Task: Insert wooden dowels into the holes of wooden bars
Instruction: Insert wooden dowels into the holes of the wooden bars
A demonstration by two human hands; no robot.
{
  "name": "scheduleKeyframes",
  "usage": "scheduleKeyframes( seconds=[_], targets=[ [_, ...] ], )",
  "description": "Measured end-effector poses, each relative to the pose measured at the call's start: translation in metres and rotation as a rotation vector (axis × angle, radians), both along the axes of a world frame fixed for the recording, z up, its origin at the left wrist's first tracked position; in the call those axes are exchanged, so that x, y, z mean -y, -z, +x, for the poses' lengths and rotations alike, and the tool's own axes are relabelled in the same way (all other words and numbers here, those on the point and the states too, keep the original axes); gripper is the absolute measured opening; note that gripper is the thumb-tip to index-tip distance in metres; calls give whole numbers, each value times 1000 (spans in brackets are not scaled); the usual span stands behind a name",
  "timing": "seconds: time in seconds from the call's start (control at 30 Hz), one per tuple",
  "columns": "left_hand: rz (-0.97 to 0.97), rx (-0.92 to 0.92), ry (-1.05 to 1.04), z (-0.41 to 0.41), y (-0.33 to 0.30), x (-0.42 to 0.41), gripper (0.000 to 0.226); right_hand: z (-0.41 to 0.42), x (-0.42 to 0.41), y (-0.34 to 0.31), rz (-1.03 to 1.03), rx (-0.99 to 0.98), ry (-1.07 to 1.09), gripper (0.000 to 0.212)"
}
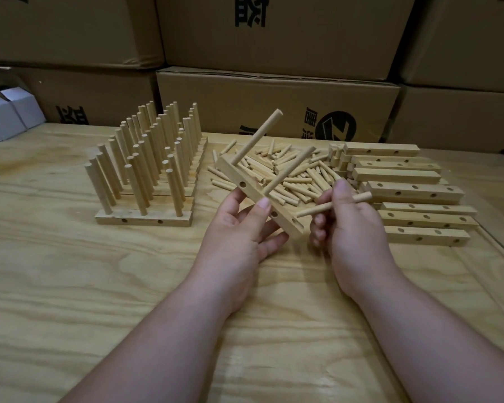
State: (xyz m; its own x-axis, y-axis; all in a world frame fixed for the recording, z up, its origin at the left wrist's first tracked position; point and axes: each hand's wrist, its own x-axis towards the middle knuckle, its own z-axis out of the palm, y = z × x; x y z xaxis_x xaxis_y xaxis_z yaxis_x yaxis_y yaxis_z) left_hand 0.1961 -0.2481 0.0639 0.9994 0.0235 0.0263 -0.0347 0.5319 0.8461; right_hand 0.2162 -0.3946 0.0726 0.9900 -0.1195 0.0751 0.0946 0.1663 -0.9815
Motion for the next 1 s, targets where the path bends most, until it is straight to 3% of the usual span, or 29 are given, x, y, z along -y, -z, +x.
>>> scheduleKeyframes(
  seconds=[0.6, 0.77, 1.0],
  targets=[
    [48, -4, -73, 0, 3, -1, 43, -4, -1, -1, -273, 57, -38, 42],
    [15, 4, -73, -2, 1, 1, 34, -9, -5, -1, -328, 107, -69, 16],
    [-107, -6, -156, -2, -3, 0, 22, -10, -6, 2, -568, 153, -70, 20]
  ],
)
